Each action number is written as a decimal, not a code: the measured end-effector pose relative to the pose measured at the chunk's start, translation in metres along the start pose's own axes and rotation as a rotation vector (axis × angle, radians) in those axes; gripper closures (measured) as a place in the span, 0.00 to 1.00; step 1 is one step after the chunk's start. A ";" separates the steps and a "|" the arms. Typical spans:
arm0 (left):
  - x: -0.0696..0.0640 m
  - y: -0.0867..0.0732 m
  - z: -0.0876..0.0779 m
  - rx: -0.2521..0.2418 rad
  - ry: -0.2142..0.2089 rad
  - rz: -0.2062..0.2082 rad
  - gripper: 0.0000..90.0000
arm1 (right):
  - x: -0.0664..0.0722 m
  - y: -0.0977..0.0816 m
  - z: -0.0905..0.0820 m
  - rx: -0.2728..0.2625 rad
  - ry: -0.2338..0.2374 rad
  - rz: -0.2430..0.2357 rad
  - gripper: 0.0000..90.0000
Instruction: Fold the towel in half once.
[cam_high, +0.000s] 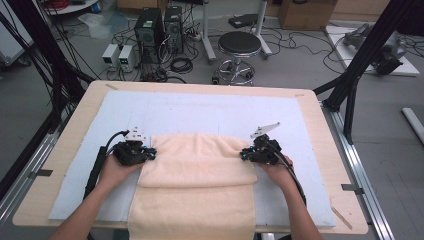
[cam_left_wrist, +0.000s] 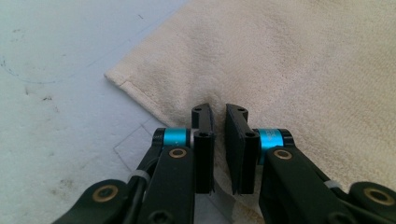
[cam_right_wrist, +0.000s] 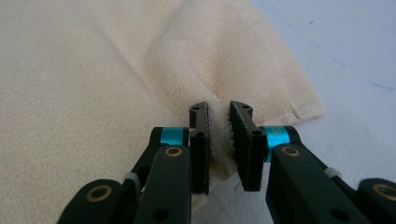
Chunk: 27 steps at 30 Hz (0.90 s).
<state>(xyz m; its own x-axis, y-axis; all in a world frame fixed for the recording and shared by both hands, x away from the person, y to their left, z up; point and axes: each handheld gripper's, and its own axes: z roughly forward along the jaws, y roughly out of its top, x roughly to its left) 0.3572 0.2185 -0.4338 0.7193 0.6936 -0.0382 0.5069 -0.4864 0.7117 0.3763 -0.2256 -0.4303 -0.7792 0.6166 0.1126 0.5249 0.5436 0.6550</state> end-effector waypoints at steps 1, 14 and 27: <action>0.001 0.000 -0.001 -0.003 0.000 -0.001 0.92 | 0.000 0.000 -0.001 -0.006 0.003 -0.001 0.90; 0.009 0.007 -0.033 -0.135 -0.039 -0.069 0.93 | 0.012 0.020 -0.033 -0.065 0.021 -0.065 0.93; -0.038 -0.013 -0.095 -0.212 -0.121 0.065 0.93 | 0.065 -0.005 -0.086 -0.128 0.062 -0.187 0.93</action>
<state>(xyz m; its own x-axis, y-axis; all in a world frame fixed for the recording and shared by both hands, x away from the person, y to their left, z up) 0.2777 0.2489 -0.3748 0.8052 0.5898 -0.0619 0.3556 -0.3967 0.8463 0.2935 -0.2365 -0.3622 -0.8804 0.4737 0.0229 0.3243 0.5661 0.7579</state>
